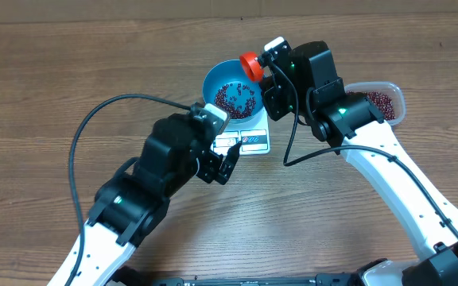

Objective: Scoop item into bowl and weigh 150g on scale
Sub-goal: 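Tilt the scoop with the right gripper to pour beans into the bowl, then move the empty scoop back into the bean tub with the right gripper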

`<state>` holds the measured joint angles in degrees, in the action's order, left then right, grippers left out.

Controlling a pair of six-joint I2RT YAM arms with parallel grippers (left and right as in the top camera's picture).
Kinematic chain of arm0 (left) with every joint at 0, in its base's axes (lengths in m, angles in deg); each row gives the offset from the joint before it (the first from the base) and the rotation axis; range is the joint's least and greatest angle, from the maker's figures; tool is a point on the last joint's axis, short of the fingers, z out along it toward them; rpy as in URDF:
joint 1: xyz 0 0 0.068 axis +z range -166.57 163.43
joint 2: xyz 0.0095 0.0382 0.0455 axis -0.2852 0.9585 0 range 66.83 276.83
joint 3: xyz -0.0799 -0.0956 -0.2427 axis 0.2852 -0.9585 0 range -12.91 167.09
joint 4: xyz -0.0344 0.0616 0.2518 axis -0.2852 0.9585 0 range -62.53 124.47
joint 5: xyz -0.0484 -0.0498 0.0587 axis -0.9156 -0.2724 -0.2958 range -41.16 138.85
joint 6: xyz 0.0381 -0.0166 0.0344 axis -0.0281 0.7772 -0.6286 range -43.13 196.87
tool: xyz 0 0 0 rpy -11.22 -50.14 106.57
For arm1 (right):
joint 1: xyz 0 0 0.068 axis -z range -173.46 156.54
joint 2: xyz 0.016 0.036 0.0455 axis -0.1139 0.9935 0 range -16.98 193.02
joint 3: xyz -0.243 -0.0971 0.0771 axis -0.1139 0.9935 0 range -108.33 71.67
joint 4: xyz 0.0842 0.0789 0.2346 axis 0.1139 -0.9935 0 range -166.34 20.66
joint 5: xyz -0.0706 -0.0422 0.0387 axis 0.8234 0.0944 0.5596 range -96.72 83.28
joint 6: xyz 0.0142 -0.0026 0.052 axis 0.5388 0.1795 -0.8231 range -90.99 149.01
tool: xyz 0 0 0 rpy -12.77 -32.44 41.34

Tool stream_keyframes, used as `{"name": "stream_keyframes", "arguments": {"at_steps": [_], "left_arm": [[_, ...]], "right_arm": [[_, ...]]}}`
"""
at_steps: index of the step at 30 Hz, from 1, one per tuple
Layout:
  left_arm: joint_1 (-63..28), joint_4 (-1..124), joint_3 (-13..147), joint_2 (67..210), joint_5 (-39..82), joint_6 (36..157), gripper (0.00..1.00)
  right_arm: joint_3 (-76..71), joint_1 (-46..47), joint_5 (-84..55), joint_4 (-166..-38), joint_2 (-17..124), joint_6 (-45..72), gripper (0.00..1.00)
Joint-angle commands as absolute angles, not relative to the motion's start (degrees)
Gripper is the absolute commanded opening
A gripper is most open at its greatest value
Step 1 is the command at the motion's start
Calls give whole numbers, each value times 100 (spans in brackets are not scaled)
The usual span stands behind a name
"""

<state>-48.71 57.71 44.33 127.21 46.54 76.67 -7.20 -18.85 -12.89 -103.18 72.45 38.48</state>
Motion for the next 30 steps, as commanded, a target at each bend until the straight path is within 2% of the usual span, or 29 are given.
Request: {"name": "stream_keyframes", "arguments": {"at_steps": [1, 7, 11, 24, 28, 30], "left_arm": [[-4847, 5837, 4389, 12553, 4470, 7446, 99], [-4847, 6009, 4389, 12553, 4459, 7424, 99], [-4847, 6016, 4389, 12553, 4451, 7422, 100], [-4847, 6151, 4389, 12553, 4433, 7192, 100], [-4847, 6151, 4389, 12557, 4435, 7192, 99], [-4847, 6158, 4389, 12559, 4435, 7192, 99]], "right_arm": [[-908, -1880, -1394, -10301, 7120, 3789, 4], [-908, -1880, -1700, -10288, 7120, 4286, 4], [-908, -1874, -1335, -10253, 7120, 4279, 4], [-908, -1906, -1807, -10240, 7122, 4633, 4], [-908, -1906, -1044, -10303, 7122, 5011, 4], [-908, -1906, -1149, -10325, 7122, 5011, 4]]}}
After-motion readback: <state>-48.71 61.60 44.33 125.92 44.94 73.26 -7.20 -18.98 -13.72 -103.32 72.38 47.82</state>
